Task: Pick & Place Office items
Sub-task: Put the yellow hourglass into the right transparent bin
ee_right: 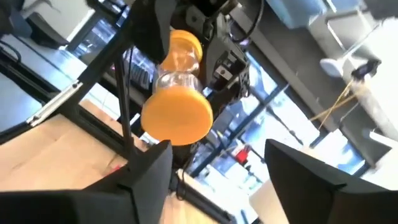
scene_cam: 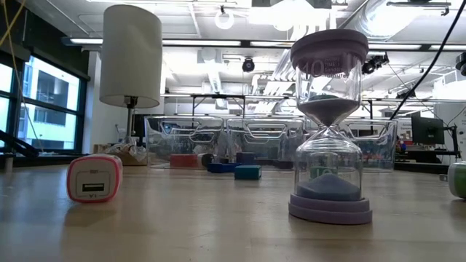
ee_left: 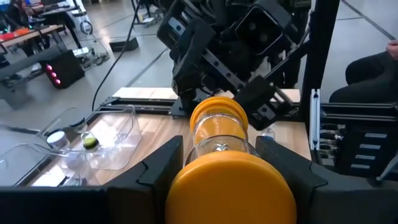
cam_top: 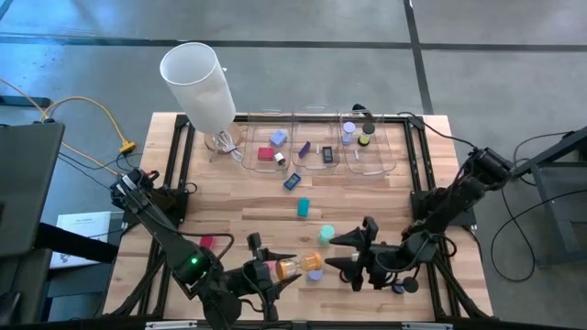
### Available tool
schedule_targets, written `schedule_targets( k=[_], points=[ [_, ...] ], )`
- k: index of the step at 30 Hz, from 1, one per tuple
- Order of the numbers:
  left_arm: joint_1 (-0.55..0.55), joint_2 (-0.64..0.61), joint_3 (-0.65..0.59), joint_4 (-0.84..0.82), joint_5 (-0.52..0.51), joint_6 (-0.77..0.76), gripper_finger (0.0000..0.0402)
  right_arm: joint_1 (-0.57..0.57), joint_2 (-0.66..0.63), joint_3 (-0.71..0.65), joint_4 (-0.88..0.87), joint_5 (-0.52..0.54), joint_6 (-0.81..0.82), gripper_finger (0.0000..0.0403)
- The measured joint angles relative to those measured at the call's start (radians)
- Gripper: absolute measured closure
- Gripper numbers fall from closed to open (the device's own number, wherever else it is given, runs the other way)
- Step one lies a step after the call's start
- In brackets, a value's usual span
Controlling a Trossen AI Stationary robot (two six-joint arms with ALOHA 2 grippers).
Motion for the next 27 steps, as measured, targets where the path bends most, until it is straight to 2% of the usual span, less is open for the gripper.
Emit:
schedule_targets(
  k=[4, 8, 19, 27],
  points=[
    [0.000, 0.000, 0.000, 0.000, 0.000, -0.007, 0.0224, 0.000, 0.000, 0.017, -0.047, 0.008, 0.027, 0.0115],
    [0.008, 0.000, 0.000, 0.007, 0.000, -0.026, 0.0224, 0.000, 0.000, 0.017, -0.093, 0.005, -0.040, 0.0086],
    [0.053, 0.000, 0.000, 0.016, 0.026, -0.056, 0.0224, -0.063, 0.000, 0.017, -0.068, -0.061, -0.110, 0.0081],
    [0.083, 0.000, 0.000, 0.016, 0.032, -0.060, 0.0224, -0.103, 0.000, 0.017, -0.056, -0.157, -0.148, 0.0080]
  ],
)
